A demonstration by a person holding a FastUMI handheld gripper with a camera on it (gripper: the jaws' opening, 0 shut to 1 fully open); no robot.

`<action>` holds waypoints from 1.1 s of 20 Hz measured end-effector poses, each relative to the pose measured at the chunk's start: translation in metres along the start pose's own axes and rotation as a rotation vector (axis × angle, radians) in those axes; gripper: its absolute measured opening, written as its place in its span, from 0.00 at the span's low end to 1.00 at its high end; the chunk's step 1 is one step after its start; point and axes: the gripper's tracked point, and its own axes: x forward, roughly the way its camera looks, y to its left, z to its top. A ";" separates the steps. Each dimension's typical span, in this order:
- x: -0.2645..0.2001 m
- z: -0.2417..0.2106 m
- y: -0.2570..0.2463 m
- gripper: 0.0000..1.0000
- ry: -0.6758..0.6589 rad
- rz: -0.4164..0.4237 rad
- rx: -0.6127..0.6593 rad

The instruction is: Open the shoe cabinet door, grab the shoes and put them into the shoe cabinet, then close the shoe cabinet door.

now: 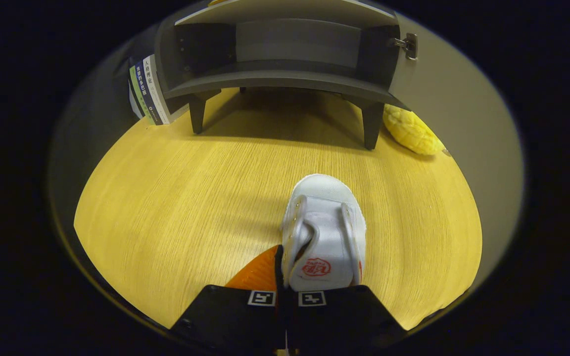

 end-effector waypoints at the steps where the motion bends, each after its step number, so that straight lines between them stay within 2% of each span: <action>1: -0.001 0.001 -0.001 0.02 -0.002 0.001 0.003; 9: -0.040 0.019 -0.001 0.02 -0.045 -0.042 -0.006; 17: -0.129 0.082 0.020 0.02 -0.212 -0.023 -0.012; 22: -0.185 0.130 0.032 0.02 -0.325 -0.019 -0.077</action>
